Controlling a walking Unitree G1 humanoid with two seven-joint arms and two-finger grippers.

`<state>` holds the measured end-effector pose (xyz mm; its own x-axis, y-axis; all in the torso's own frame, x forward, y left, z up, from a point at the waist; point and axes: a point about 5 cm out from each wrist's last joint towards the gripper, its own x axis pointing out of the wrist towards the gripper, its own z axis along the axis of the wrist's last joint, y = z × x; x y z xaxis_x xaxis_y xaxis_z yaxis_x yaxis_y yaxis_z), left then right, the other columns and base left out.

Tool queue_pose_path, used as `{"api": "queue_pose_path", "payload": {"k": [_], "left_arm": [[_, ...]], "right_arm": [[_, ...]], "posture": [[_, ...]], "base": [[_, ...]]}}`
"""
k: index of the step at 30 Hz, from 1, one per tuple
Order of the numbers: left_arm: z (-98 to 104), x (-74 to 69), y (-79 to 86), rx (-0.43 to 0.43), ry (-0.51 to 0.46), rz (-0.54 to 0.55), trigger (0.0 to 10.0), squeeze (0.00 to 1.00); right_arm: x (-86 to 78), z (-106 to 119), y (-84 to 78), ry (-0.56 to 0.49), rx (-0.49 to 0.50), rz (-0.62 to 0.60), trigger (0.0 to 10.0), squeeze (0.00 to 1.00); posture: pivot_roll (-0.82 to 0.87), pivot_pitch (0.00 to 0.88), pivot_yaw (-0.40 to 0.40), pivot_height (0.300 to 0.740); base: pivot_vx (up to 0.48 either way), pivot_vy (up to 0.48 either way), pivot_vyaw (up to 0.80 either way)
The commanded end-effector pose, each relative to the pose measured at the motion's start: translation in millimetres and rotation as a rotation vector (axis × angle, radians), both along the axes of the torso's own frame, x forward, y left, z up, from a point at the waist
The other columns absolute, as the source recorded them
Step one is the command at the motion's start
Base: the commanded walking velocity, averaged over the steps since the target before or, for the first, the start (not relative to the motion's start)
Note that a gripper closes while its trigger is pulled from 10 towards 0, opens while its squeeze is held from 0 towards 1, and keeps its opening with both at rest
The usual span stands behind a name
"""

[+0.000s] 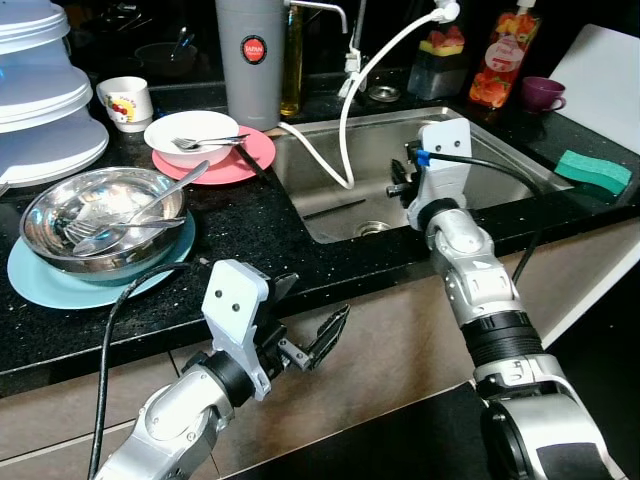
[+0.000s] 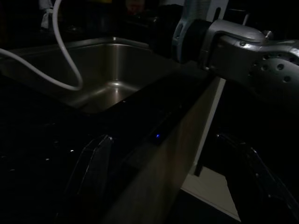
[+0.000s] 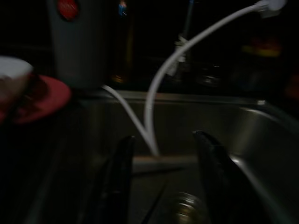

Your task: Kitchen organization

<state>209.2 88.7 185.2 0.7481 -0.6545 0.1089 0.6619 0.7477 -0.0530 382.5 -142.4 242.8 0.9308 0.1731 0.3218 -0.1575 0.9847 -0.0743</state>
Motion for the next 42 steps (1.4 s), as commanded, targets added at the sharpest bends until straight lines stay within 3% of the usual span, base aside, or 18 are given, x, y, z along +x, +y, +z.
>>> {"api": "queue_pose_path", "payload": {"k": [1,3,5,6,11,28,35,42], "left_arm": [[2,-0.7,1.6,0.004,-0.006,-0.003,10.0,0.00],[2,0.1,1.8,0.007,-0.004,-0.007,10.0,0.00],[2,0.5,1.1,0.008,-0.004,-0.011,10.0,0.00],[3,2.6,1.0,0.005,-0.008,-0.001,10.0,0.00],[4,8.2,3.1,-0.003,-0.019,0.033,10.0,0.00],[1,11.2,10.0,0.002,-0.021,0.090,10.0,0.00],[-2,11.5,14.4,0.012,-0.013,0.122,10.0,0.00],[-5,19.9,28.4,0.036,-0.020,0.262,10.0,0.00]], "right_arm": [[-2.1,7,-0.9,-0.036,0.060,0.023,10.0,1.00],[-5.5,10,6.1,-0.049,0.169,0.096,10.0,1.00],[-7.0,11,9.0,-0.049,0.217,0.130,10.0,1.00],[-10.8,12,15.7,-0.055,0.267,0.199,10.0,0.00],[-18.3,15,30.3,-0.076,0.317,0.321,10.0,0.00],[-26.7,22,49.0,-0.094,0.340,0.475,10.0,0.00],[-24.8,21,47.9,-0.078,0.362,0.462,10.0,0.00],[-22.0,26,39.0,-0.083,0.441,0.441,10.0,0.00]], "posture": [[0.20,0.000,-0.025,0.740],[0.19,0.000,-0.020,0.740],[0.19,0.000,-0.020,0.740],[0.18,0.000,-0.020,0.740],[0.19,0.000,-0.021,0.740],[0.19,0.000,-0.025,0.740],[0.19,0.000,-0.024,0.740],[0.19,0.000,-0.024,0.740]], "base": [[0.000,0.000,0.00],[0.000,0.000,0.00],[0.000,0.000,0.00],[0.000,0.000,0.00],[0.000,0.000,0.47],[0.000,0.000,0.76],[0.000,0.000,0.75],[0.000,0.000,0.75]]}}
